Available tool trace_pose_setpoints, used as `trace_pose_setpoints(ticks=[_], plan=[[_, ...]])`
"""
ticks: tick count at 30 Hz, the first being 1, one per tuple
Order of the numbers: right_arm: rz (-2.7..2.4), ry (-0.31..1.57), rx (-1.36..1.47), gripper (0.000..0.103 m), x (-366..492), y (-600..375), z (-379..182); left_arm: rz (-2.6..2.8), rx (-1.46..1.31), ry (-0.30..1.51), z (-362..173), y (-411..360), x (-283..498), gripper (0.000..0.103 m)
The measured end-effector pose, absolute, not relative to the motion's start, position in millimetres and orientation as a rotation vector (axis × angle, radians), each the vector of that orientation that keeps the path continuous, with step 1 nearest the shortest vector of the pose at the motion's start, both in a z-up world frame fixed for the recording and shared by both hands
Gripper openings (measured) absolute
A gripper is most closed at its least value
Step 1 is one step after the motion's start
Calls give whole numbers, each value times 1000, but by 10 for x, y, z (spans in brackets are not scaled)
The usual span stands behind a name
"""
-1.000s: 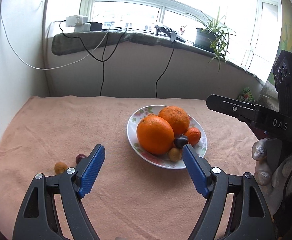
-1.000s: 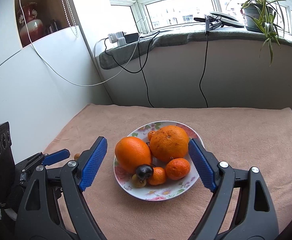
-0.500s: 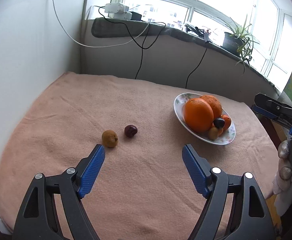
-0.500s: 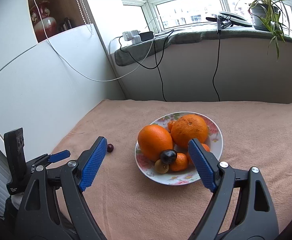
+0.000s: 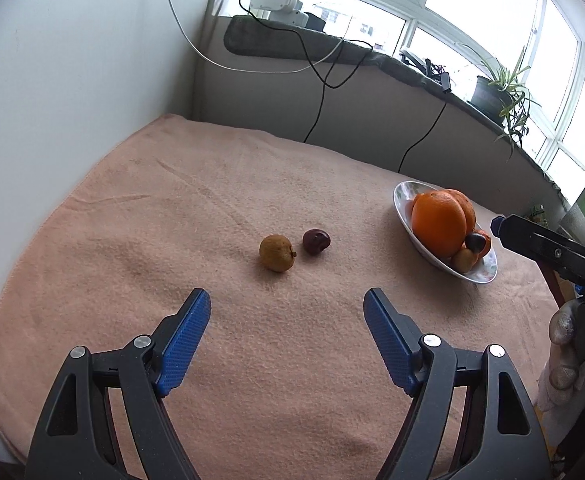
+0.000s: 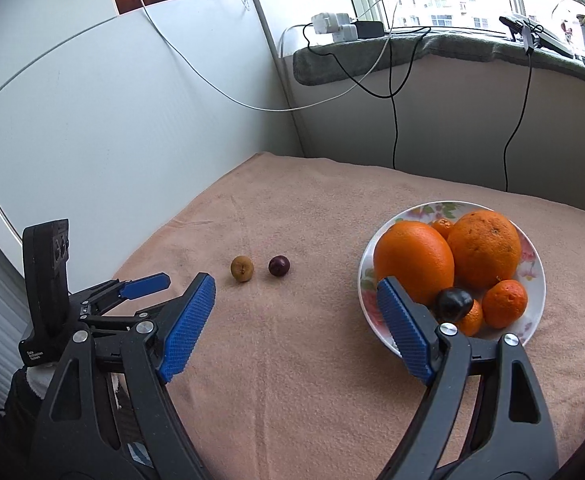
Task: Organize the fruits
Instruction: 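Move both open grippers toward the last brown fruit and plum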
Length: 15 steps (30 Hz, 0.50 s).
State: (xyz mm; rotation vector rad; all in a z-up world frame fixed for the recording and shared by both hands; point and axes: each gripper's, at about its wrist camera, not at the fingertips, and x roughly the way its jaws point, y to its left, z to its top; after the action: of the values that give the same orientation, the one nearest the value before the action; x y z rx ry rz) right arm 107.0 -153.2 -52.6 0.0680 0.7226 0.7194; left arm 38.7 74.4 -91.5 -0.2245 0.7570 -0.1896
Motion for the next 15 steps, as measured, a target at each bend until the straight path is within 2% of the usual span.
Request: trace_pose_setpoints(ticks=[2, 3, 8, 10, 11, 15], plan=[[729, 741, 59, 82, 1103, -1413, -558, -205, -242, 766, -947, 791, 419, 72], [734, 750, 55, 78, 1118, -1360, -576, -205, -245, 768, -961, 811, 432, 71], [729, 784, 30, 76, 1198, -1145, -676, -213, -261, 770, -994, 915, 488, 71], [732, 806, 23, 65, 1241, -1074, -722, -218, -261, 768, -995, 939, 513, 69], [735, 817, 23, 63, 1257, -1043, -743, -220, -260, 768, -997, 947, 525, 68], [728, 835, 15, 63, 1304, -952, -810, -229, -258, 772, -1012, 956, 589, 66]])
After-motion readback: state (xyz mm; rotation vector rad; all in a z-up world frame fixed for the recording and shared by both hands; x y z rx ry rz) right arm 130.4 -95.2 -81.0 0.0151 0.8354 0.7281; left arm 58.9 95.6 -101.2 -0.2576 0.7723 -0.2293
